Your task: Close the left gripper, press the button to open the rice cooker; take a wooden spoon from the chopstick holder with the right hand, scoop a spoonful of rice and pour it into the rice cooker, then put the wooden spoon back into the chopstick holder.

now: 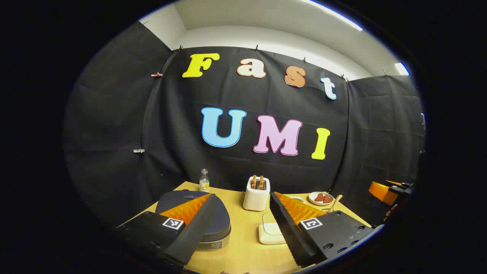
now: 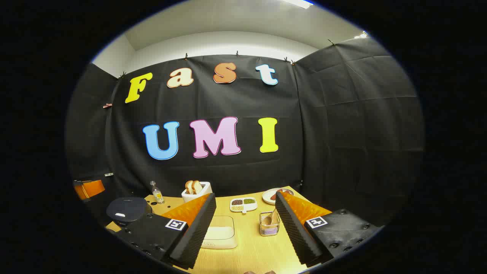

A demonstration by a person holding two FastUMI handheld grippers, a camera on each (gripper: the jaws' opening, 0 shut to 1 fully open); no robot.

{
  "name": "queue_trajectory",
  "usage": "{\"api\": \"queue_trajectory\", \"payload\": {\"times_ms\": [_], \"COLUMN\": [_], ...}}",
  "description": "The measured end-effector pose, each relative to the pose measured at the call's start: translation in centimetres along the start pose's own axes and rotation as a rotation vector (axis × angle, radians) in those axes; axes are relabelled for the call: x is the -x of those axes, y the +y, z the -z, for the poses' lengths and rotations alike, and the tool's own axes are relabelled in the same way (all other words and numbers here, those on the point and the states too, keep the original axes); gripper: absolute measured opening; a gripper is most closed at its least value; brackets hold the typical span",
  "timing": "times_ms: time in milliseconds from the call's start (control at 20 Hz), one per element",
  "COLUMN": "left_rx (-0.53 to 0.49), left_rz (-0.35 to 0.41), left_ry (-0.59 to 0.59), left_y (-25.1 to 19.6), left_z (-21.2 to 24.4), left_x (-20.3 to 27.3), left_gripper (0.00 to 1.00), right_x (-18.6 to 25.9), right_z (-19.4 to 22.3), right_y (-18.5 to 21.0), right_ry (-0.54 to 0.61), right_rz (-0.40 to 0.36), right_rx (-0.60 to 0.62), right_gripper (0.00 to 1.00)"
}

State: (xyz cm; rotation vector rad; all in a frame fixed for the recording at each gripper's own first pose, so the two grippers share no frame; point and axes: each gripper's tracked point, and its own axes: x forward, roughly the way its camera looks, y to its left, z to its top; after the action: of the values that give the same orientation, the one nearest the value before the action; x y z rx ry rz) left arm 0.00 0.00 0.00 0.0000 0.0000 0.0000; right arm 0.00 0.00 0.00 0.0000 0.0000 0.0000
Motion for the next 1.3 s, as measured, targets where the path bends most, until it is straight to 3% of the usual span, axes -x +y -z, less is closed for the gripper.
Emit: {"api": "queue_trajectory", "payload": {"times_ms": [750, 1300], "left_rx": [-0.012, -0.056], "left_rz": [-0.011, -0.086], "left_ry": [0.007, 0.073], "left_y": [0.4, 2.8], "left_z": [0.5, 0.9], "left_x": [0.3, -0.4], "left_gripper": [0.95, 0.95], "right_x": [-0.5, -1.1], "right_z": [0.6, 1.4], "right_y": [0.6, 1.1], "right_ry": [0.019, 0.038], "right_rz": [-0.033, -0.054], "right_rx": [-0.001, 0.001], "right_gripper": [0.98, 0.98]}}
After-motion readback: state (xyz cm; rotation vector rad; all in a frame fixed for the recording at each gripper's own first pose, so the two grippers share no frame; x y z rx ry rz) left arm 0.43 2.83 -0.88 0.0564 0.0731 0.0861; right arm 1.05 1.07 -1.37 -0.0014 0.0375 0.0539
